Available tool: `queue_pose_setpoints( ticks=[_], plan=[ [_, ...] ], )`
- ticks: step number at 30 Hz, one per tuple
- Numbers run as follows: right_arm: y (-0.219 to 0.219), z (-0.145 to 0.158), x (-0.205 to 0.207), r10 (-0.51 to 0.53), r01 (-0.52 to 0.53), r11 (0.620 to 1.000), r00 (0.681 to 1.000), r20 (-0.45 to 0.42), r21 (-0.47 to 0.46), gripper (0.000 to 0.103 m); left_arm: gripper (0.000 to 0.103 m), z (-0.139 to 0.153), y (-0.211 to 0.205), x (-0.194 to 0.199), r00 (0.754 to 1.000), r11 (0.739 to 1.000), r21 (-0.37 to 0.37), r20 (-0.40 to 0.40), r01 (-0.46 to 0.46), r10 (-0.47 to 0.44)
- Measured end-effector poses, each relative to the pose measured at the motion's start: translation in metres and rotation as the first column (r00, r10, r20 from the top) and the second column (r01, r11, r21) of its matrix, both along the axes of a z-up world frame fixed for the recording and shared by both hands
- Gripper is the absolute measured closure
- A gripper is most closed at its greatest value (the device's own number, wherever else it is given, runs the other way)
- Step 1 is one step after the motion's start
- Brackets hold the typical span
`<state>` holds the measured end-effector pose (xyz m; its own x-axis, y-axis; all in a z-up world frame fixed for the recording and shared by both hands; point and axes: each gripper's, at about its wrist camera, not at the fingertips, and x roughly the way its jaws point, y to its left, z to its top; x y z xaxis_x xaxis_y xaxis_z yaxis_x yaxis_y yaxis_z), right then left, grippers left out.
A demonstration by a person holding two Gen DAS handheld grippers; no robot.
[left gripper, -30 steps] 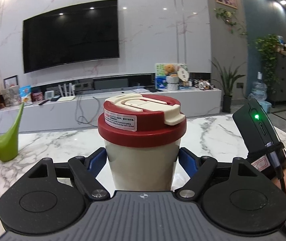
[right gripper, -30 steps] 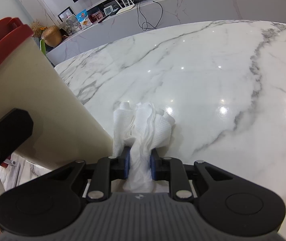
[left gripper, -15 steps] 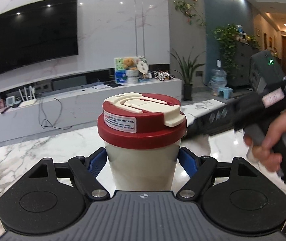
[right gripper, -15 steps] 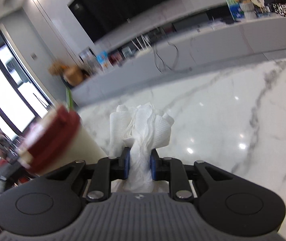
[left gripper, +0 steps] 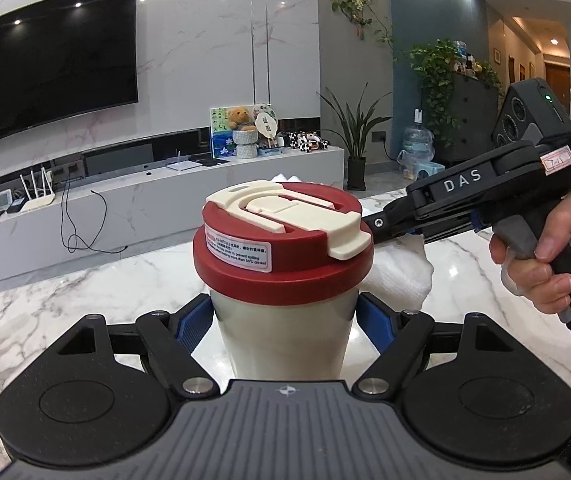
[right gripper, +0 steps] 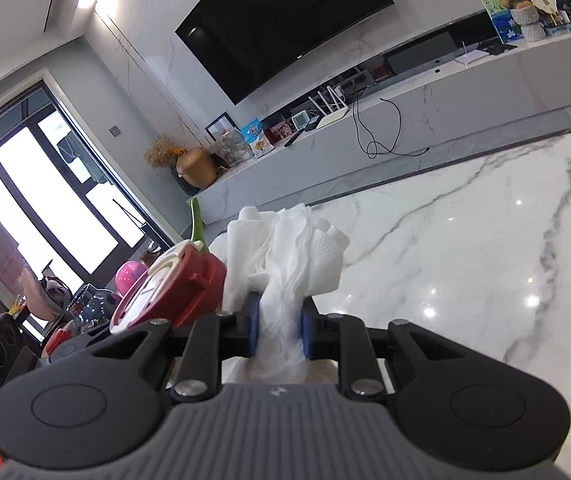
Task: Clean container
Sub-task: 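Turn the tumbler with the left gripper while right gripper wipes the body near the lid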
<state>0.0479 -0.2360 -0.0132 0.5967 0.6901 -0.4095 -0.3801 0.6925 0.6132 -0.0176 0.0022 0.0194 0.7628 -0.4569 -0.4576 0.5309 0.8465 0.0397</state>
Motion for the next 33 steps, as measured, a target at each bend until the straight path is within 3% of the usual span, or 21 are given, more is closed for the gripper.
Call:
queue_pose_setpoints(
  ticks=[15, 21, 28, 33],
  plan=[
    [0.025, -0.039, 0.008, -0.027, 0.002, 0.986, 0.988, -0.154, -0.164, 0.080, 0.025, 0.000, -0.004, -0.003, 0.999, 0.999, 0.001, 0.002, -0.047, 0.047],
    [0.032, -0.052, 0.014, -0.038, -0.005, 0.975, 0.981, -0.189, -0.222, 0.080, 0.023, -0.003, -0.016, -0.009, 0.991, 0.992, 0.011, 0.033, -0.127, 0.127],
    [0.039, -0.066, 0.018, -0.046, -0.012, 0.966, 0.974, -0.220, -0.257, 0.080, 0.022, -0.011, -0.024, -0.017, 0.961, 0.958, -0.082, 0.001, -0.276, 0.277],
    [0.041, -0.074, 0.020, -0.049, -0.020, 0.961, 0.969, -0.240, -0.276, 0.080, 0.022, -0.011, -0.032, -0.023, 0.944, 0.943, -0.066, 0.032, -0.326, 0.329]
  ],
)
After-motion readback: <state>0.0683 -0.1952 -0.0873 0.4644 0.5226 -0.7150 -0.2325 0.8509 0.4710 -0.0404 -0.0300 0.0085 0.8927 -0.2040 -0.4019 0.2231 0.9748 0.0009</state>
